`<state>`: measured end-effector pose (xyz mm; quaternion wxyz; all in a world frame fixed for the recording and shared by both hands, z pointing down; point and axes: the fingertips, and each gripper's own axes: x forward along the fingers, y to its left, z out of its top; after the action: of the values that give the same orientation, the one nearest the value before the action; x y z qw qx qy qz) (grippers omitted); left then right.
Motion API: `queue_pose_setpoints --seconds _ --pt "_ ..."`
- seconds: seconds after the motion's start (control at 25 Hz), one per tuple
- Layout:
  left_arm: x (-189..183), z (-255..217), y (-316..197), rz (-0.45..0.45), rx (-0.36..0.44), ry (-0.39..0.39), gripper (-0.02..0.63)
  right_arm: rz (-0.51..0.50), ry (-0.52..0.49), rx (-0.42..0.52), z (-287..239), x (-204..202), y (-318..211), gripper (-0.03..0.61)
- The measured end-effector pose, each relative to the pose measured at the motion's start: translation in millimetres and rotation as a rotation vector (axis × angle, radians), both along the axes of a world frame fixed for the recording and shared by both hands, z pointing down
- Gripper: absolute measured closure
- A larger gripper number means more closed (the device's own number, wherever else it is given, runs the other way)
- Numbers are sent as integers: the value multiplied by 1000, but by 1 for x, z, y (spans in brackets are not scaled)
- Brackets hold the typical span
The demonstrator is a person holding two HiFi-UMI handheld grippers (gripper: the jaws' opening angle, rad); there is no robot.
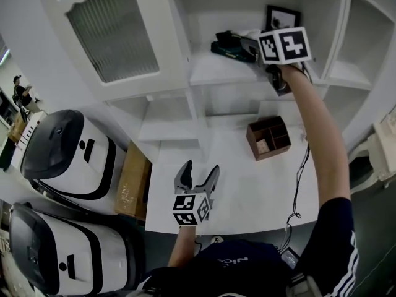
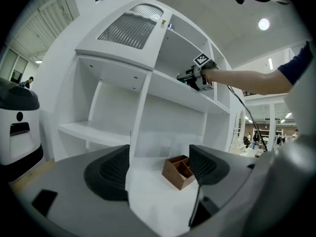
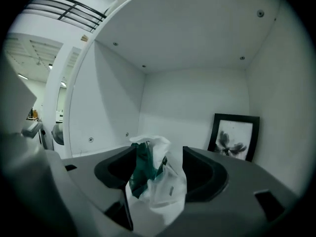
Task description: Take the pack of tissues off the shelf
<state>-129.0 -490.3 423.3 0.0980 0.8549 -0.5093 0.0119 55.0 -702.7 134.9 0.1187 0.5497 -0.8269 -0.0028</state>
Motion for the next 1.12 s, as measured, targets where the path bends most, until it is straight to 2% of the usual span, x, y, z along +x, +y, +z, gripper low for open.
queue_pose_setpoints --seconds 0.24,0.36,0.4,0.52,0.8,1.0,1.12 --pt "-10 -6 -3 13 41 37 239 -6 4 -83 22 -5 -20 326" --pt "-9 0 -3 13 30 37 239 -7 -24 -98 22 -4 -22 419" --pt "-9 3 -2 13 25 36 239 -10 -16 -105 24 -5 -22 465" --pt "-7 10 0 15 10 31 239 -8 1 -114 29 -4 -22 545" --pt "-14 11 6 -5 1 30 241 -17 25 -85 27 -6 -16 563" --pt "-14 7 13 -1 5 34 244 -11 155 46 18 -17 -1 563" --pt "-11 8 17 1 2 37 244 -26 181 99 5 -24 12 565"
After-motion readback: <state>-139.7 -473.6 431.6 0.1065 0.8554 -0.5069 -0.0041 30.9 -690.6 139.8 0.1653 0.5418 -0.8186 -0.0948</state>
